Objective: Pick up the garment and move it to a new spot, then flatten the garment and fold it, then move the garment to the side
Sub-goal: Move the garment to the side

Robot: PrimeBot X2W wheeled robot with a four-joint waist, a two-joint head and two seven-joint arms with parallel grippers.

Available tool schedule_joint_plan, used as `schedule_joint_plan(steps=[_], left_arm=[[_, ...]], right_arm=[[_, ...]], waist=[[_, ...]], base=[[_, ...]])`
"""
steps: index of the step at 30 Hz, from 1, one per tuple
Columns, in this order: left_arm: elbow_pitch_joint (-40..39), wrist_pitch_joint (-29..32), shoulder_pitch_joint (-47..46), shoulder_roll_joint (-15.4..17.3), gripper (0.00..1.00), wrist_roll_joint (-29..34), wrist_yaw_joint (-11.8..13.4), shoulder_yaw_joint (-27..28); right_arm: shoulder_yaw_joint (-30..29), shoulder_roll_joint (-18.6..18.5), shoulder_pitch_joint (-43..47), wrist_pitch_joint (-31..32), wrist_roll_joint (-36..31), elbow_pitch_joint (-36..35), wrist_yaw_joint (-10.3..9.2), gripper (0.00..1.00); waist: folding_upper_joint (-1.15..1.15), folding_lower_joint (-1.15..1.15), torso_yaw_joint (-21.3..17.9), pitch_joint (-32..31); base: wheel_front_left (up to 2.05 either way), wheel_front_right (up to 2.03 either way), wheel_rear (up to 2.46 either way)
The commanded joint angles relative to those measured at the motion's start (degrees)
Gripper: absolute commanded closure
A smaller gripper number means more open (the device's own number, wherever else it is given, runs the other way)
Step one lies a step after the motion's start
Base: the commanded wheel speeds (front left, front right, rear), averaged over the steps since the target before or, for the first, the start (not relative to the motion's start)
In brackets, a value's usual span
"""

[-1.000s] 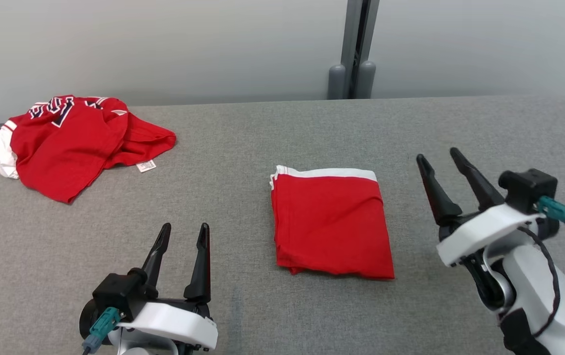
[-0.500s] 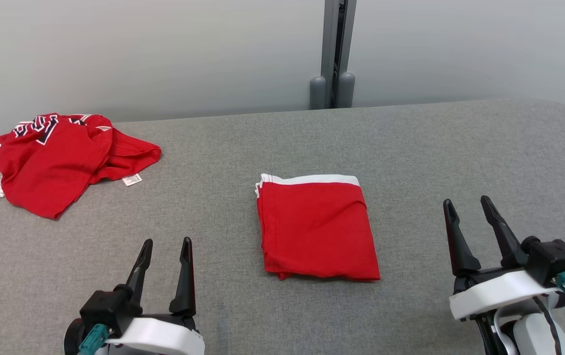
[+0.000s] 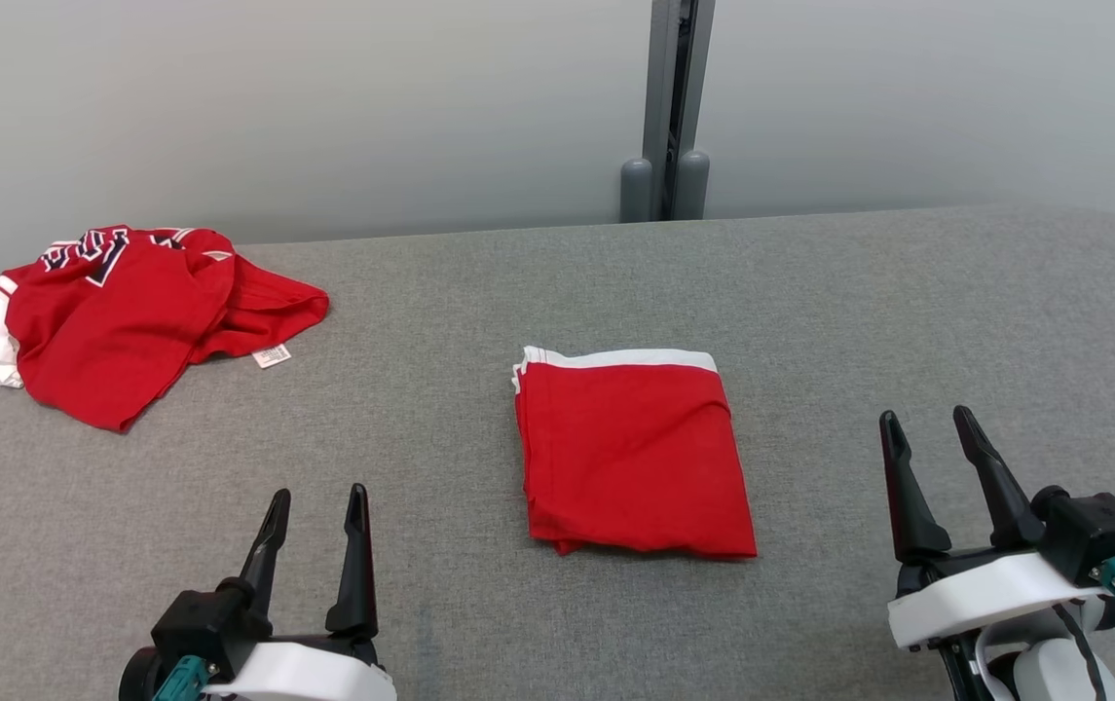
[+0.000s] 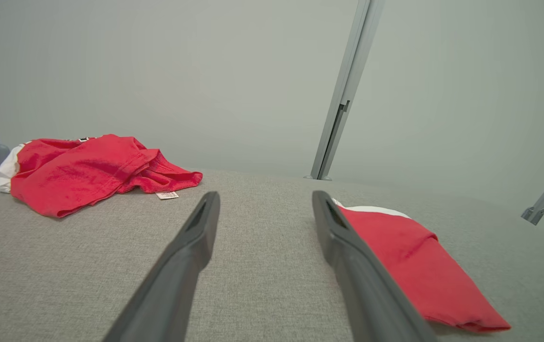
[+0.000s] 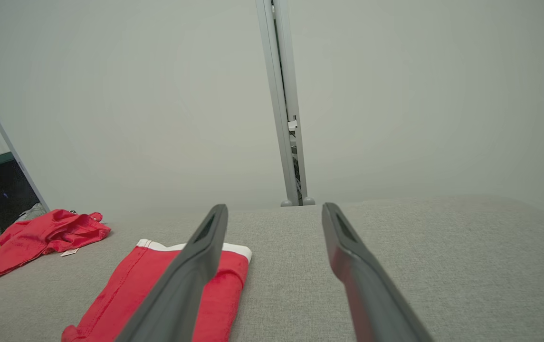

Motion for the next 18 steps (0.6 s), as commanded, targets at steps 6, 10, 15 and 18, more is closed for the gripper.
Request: schedule_joint_plan(steps=[6, 10, 15, 18], left_arm=[[0.56, -0.17, 0.4, -0.39, 0.0, 0.98, -0.93, 0.95], [0.74, -0.17, 0.14, -0.76, 0.0, 1.32, -1.24, 1.26], [0.64, -0.17, -0.35, -1.23, 0.0, 1.73, -1.59, 1.64], [0.58, -0.18, -0.99, -1.48, 0.0, 1.95, -1.9, 1.81]], right_arm=[[0.11, -0.17, -0.19, -0.01, 0.72, 0.71, 0.01, 0.0], [0.1, -0.17, -0.52, 0.23, 1.13, 0.85, 0.01, 0.0], [-1.23, -0.22, -3.09, 3.56, 1.28, 1.44, 0.01, 0.0], [-1.2, -2.04, -5.91, 8.48, 2.18, 2.44, 0.01, 0.0]], waist=[[0.0, 0.0, 0.26, 0.04], [0.0, 0.0, 0.47, 0.3], [0.0, 0.0, 0.84, 1.17], [0.0, 0.0, 1.13, 1.94]], base=[[0.0, 0.0, 0.0], [0.0, 0.0, 0.0], [0.0, 0.0, 0.0], [0.0, 0.0, 0.0]])
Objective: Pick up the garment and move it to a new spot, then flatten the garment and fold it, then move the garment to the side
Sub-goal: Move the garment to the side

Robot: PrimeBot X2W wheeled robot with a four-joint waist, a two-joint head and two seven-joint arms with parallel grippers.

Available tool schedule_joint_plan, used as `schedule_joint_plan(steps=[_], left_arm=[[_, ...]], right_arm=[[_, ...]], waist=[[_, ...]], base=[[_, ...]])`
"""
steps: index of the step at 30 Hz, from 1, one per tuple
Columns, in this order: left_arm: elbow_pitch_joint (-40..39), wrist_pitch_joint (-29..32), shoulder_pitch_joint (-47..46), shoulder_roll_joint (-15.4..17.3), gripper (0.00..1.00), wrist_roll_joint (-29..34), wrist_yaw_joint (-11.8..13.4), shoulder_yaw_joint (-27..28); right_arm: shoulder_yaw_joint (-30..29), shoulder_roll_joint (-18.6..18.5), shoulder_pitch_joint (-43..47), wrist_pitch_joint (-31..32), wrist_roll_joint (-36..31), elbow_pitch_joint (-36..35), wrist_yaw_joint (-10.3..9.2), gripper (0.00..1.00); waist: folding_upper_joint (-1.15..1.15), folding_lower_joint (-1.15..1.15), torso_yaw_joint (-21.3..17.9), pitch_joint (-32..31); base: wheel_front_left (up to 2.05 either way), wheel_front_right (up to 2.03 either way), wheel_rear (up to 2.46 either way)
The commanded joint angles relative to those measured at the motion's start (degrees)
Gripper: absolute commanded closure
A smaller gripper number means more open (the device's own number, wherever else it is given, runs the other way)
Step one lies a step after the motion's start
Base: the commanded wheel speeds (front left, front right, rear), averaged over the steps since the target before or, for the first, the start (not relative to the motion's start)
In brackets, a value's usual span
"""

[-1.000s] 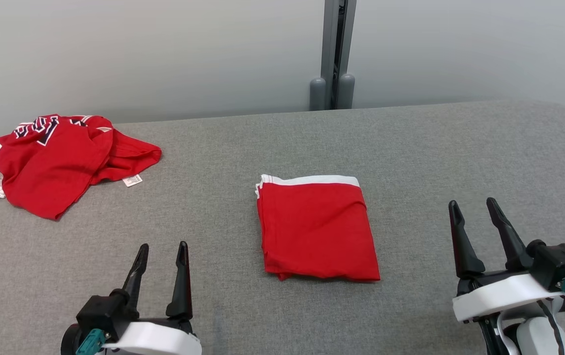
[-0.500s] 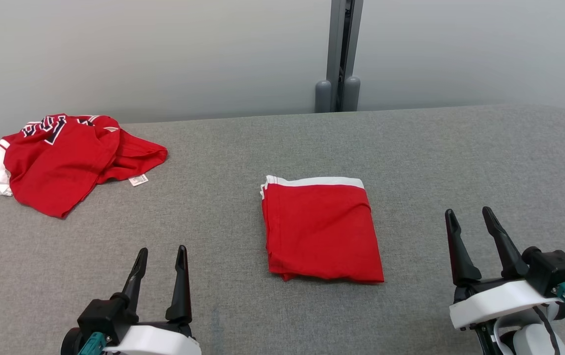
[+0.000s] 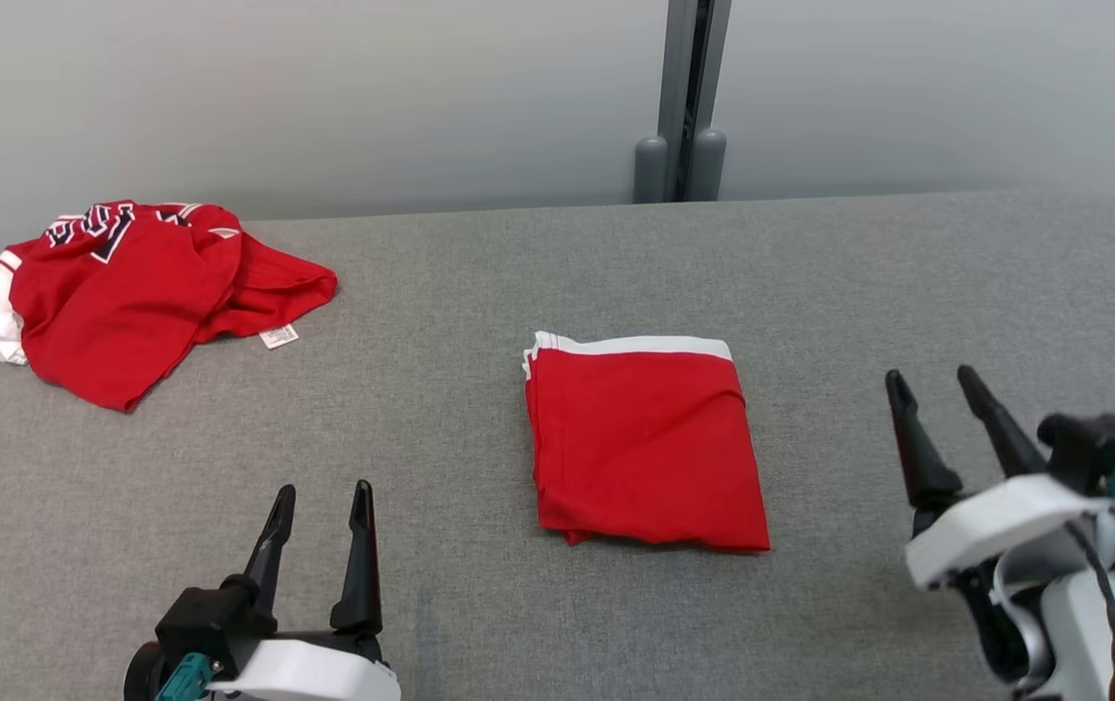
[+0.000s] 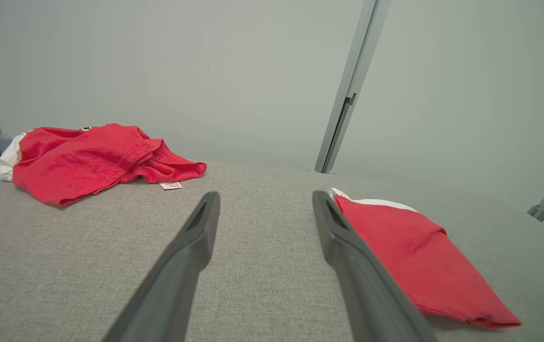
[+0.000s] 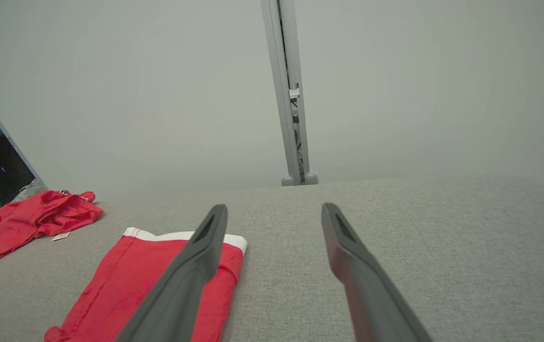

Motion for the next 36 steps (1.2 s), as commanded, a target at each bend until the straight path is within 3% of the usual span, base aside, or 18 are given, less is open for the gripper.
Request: schedule_joint_plan(steps=[1, 7, 16, 30, 31, 32, 33, 35, 36], left_arm=[[-0.12, -0.11, -1.06, -0.08, 0.0, 0.46, -0.37, 0.34], [-0.17, -0.1, -2.5, -0.42, 0.0, 0.62, -0.94, 0.4], [-0.29, -0.1, -4.75, -0.9, 0.0, 1.03, -1.56, 0.29], [-0.8, -0.1, -6.34, -1.08, 0.0, 0.71, -1.56, -0.19], [-0.85, -0.1, -6.38, -1.08, 0.0, 0.66, -1.44, -0.19], [-0.94, -0.1, -6.42, -1.08, 0.0, 0.64, -1.35, -0.19], [-1.0, -0.1, -6.42, -1.09, 0.0, 0.65, -1.25, -0.2], [-1.09, -0.1, -6.46, -1.08, 0.0, 0.7, -1.11, -0.19], [-1.1, -0.1, -6.53, -1.09, 0.0, 0.8, -1.09, -0.21]], right_arm=[[0.13, -1.52, -1.74, 2.27, 0.59, 0.77, 0.01, 0.0], [4.58, -6.17, -9.09, 15.22, 4.97, 6.53, 0.01, 0.0], [15.02, -10.15, -18.19, 27.41, 16.26, 14.87, 0.01, 0.0], [24.44, -11.45, -24.42, 30.22, 26.14, 23.89, 0.01, 0.0], [25.13, -11.52, -24.6, 30.03, 26.62, 24.27, 0.01, 0.11], [25.69, -11.61, -24.76, 29.9, 27.03, 24.62, 0.01, 0.53], [26.15, -11.78, -25.02, 29.45, 27.36, 24.99, 0.01, 0.64], [27.1, -12.15, -25.81, 28.46, 27.85, 25.32, 0.01, 1.0], [27.6, -12.3, -26.21, 27.91, 28.04, 25.44, 0.01, 1.0]], waist=[[0.0, 0.0, 0.26, 0.58], [0.0, 0.0, 1.62, 2.96], [0.0, 0.0, 4.81, 7.0], [0.0, 0.0, 8.72, 10.75], [0.0, 0.0, 8.81, 10.92], [0.0, 0.0, 8.84, 11.07], [0.0, 0.0, 8.84, 11.22], [0.0, 0.0, 8.69, 11.55], [0.0, 0.0, 8.51, 11.69]], base=[[0.0, 0.0, 0.0], [0.0, 0.0, 0.0], [0.0, 0.0, 0.0], [0.0, 0.0, 0.0], [0.0, 0.0, 0.0], [0.0, 0.0, 0.0], [0.0, 0.0, 0.0], [0.0, 0.0, 0.0], [0.0, 0.0, 0.0]])
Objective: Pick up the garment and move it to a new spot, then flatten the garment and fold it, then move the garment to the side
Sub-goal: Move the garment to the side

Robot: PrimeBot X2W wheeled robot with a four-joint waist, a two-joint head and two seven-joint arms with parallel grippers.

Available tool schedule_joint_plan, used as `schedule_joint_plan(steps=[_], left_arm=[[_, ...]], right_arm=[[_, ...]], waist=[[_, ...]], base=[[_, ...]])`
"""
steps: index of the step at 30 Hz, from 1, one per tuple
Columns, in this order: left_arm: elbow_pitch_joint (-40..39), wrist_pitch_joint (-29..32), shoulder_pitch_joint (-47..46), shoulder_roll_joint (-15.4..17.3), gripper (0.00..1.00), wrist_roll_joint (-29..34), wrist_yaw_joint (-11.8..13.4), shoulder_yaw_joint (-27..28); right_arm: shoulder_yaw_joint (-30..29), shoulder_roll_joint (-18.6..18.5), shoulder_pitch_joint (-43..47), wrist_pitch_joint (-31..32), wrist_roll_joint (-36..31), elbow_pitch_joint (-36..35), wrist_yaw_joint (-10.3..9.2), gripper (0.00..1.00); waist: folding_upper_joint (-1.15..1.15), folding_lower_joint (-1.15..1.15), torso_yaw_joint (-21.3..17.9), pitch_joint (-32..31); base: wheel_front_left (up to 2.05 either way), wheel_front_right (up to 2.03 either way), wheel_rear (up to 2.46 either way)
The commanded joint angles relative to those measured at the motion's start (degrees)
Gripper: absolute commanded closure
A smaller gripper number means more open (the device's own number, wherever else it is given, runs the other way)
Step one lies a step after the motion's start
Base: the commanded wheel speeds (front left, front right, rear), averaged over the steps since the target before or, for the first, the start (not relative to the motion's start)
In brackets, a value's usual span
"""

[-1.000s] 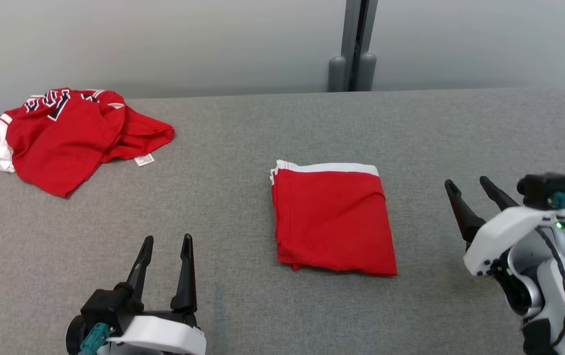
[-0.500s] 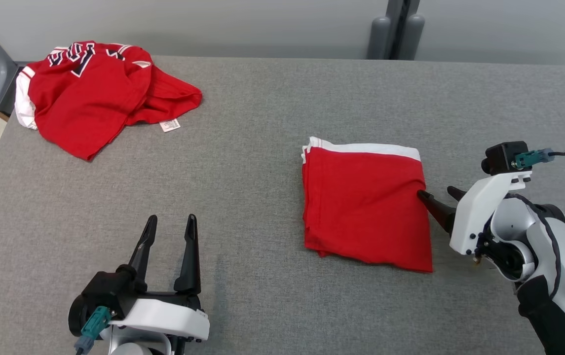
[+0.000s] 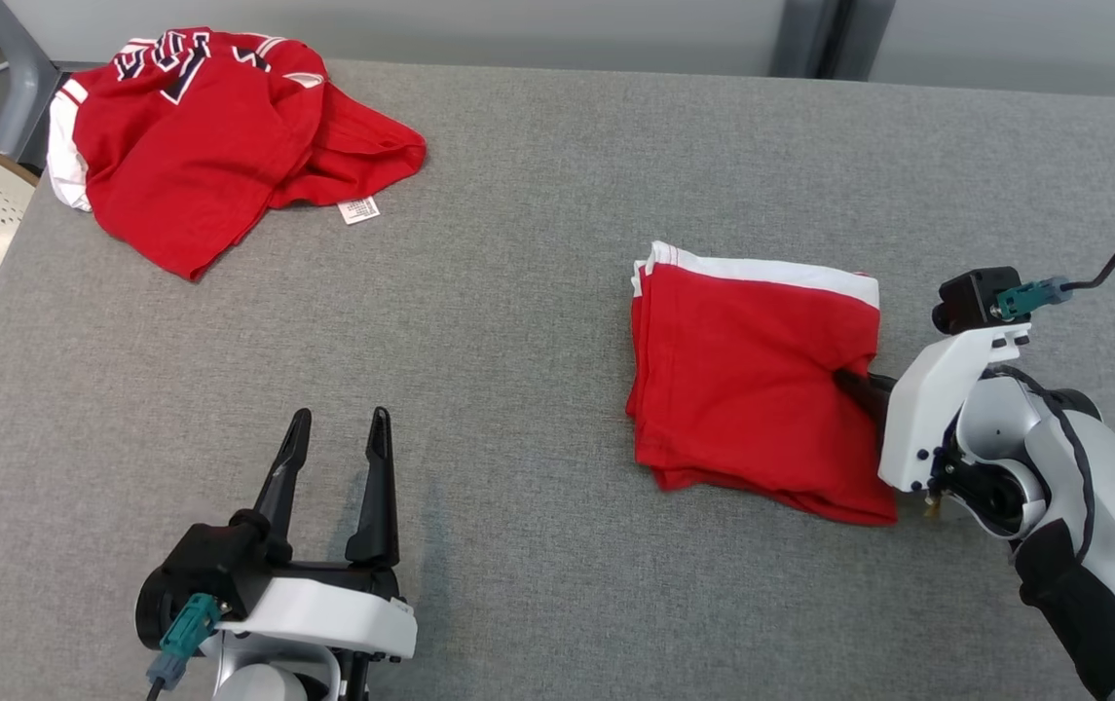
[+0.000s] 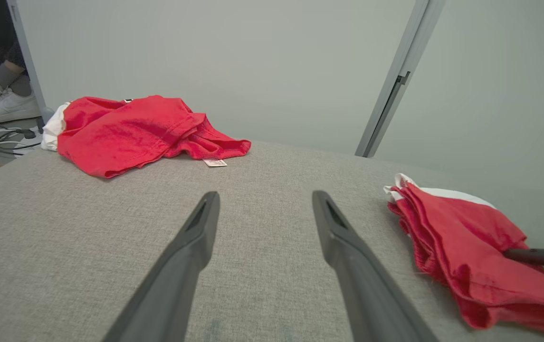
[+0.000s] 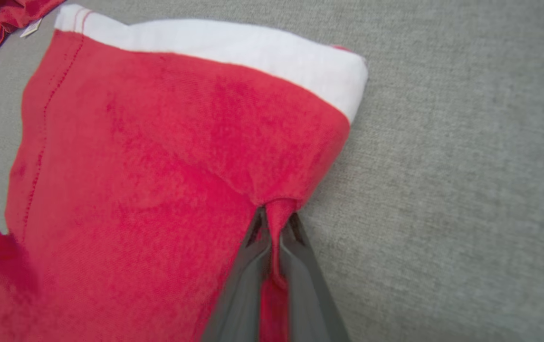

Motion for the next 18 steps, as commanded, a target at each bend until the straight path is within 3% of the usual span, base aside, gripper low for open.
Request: schedule_joint_plan(steps=[1, 10, 16, 18], left_arm=[[-0.14, -0.09, -0.93, 0.13, 0.0, 0.18, 0.2, 0.06], [-0.99, -0.09, -1.82, 0.13, 0.0, 2.0, -0.7, -0.11], [-1.37, -0.09, -2.98, 0.23, 0.0, 3.73, -1.49, -0.68], [-1.39, -0.08, -3.32, 0.95, 0.0, 4.64, -1.78, -0.89]], right_arm=[[0.28, -0.49, -0.4, -0.52, 0.28, 0.34, -0.01, 1.0], [4.8, -4.5, -4.33, -5.7, 0.25, -0.63, -0.01, 1.0], [6.06, -7.22, -6.76, -8.25, 1.01, -0.43, -0.01, 1.0], [6.65, -7.65, -8.04, -9.38, 1.16, -0.24, -0.01, 1.0]], waist=[[0.0, 0.0, -0.33, 0.19], [0.0, 0.0, -5.95, 1.76], [0.0, 0.0, -12.69, 3.57], [0.0, 0.0, -16.64, 4.85]], base=[[0.0, 0.0, 0.0], [0.0, 0.0, 0.0], [0.0, 0.0, 0.0], [0.0, 0.0, 0.0]])
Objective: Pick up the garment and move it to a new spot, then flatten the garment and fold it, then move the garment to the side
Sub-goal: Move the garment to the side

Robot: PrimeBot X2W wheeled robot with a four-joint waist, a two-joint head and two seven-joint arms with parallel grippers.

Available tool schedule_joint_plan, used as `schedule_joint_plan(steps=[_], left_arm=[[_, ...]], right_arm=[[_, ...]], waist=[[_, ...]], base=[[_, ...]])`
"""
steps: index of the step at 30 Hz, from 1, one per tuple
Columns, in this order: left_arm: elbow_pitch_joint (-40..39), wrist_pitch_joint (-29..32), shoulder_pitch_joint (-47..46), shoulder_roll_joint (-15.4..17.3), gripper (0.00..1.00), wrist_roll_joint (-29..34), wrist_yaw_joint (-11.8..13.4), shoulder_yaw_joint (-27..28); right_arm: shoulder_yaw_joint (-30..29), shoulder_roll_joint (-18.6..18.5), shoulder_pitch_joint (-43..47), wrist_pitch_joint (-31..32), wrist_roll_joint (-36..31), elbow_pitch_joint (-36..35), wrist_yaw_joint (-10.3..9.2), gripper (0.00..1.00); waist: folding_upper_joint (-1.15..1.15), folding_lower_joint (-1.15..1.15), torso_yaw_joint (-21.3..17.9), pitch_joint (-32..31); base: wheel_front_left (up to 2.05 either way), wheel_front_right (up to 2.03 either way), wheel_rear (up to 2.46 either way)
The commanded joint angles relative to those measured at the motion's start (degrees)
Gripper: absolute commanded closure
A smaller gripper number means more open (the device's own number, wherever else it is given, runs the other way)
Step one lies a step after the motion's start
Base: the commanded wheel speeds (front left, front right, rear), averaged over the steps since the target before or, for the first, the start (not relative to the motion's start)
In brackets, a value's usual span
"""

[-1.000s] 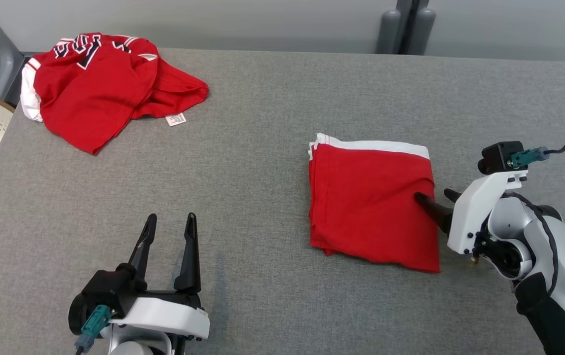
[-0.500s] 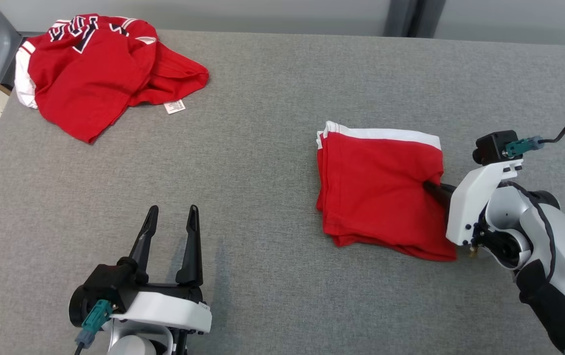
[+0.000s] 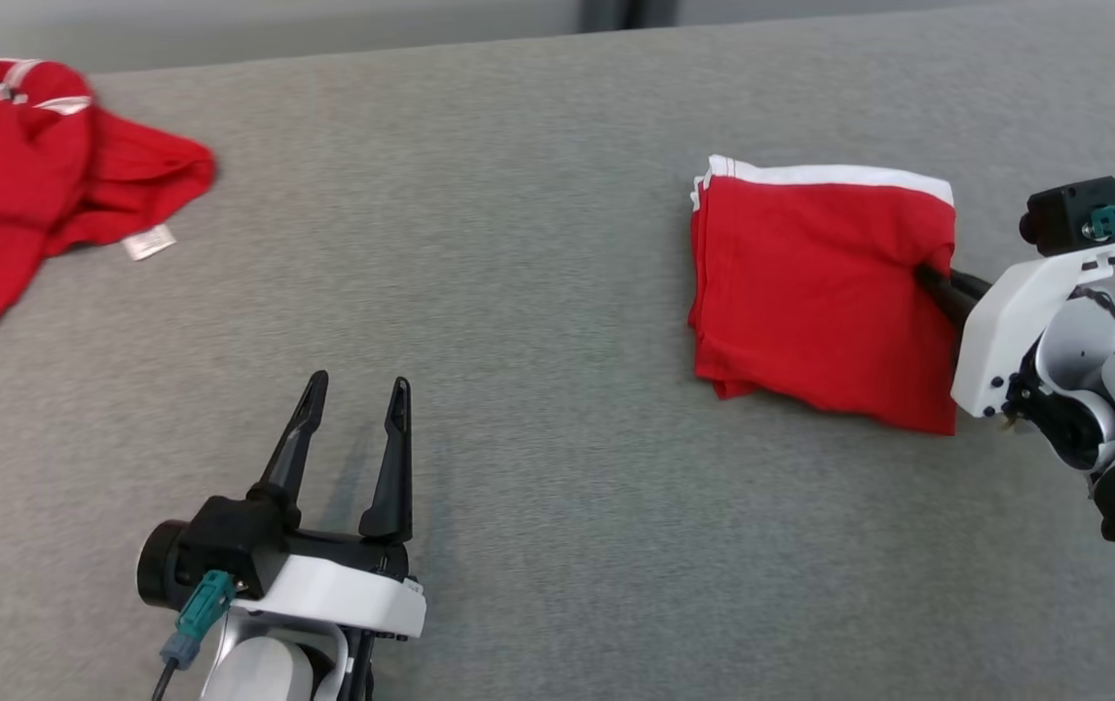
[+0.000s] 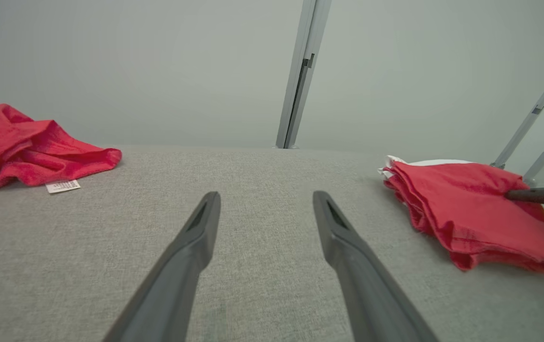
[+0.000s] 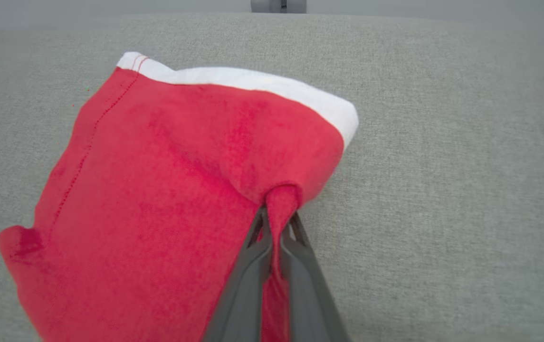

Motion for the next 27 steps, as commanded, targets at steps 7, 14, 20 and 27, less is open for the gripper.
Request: schedule_joint_plan(steps=[7, 14, 20, 27], left_arm=[[-1.75, 1.92, -2.95, 3.02, 0.0, 2.6, -0.68, -1.26], [-4.32, 4.39, -3.99, 4.12, 0.0, 3.65, -0.87, -2.58], [-5.84, 5.3, -3.65, 4.62, 0.0, 3.88, -0.87, -3.15], [-8.01, 5.64, -3.44, 4.64, 0.0, 3.88, -0.27, -3.56]], right_arm=[[0.52, 0.54, -3.5, -4.03, 2.05, 1.13, -0.01, 1.0], [1.97, -0.16, -4.9, -7.03, 3.0, 2.76, -0.01, 1.0], [3.02, -1.75, -6.72, -8.59, 2.27, 4.91, -0.01, 1.0], [3.7, -5.12, -11.33, -10.8, -1.17, 10.74, -0.01, 1.0]], waist=[[0.0, 0.0, -12.18, 5.03], [0.0, 0.0, -15.17, 6.16], [0.0, 0.0, -14.06, 6.75], [0.0, 0.0, -10.02, 7.76]], base=[[0.0, 0.0, 0.0], [0.0, 0.0, 0.0], [0.0, 0.0, 0.0], [0.0, 0.0, 0.0]])
